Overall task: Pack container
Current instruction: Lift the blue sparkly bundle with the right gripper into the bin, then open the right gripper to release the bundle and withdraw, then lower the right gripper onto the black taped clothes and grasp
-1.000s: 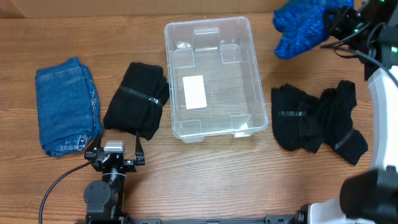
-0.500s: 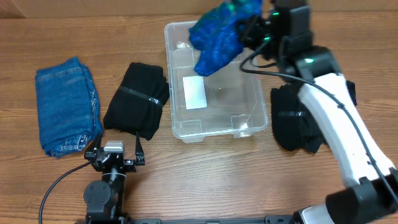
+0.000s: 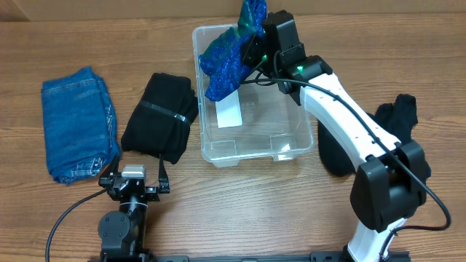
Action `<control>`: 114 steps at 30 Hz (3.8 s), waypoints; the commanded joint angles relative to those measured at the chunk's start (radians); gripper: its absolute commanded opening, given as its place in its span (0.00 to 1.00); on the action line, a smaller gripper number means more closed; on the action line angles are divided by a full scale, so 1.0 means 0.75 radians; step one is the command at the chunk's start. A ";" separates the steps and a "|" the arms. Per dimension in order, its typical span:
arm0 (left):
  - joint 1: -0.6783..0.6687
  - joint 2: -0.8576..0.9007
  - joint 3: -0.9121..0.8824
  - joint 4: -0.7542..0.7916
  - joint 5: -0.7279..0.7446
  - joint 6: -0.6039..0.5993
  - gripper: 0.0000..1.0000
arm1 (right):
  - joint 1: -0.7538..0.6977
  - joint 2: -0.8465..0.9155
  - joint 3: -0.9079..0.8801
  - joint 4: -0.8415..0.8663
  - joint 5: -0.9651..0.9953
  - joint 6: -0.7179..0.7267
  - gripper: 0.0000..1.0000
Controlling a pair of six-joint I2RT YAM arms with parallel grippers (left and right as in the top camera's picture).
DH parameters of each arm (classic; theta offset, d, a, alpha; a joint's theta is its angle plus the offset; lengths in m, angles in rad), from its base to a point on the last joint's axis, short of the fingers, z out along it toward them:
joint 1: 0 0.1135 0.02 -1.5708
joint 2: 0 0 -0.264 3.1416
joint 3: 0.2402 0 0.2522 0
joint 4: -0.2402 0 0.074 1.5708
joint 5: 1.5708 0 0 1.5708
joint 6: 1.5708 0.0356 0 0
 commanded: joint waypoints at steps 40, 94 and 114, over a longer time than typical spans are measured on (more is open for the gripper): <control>0.008 -0.012 -0.007 0.002 0.011 0.012 1.00 | 0.002 -0.028 0.069 -0.165 0.442 -0.899 0.75; 0.008 -0.012 -0.007 0.002 0.011 0.012 1.00 | -0.071 -0.332 0.050 -1.172 0.509 -0.422 0.04; 0.008 -0.011 -0.007 0.002 0.011 0.012 1.00 | -0.307 -0.332 -0.315 -1.171 0.161 -0.450 0.04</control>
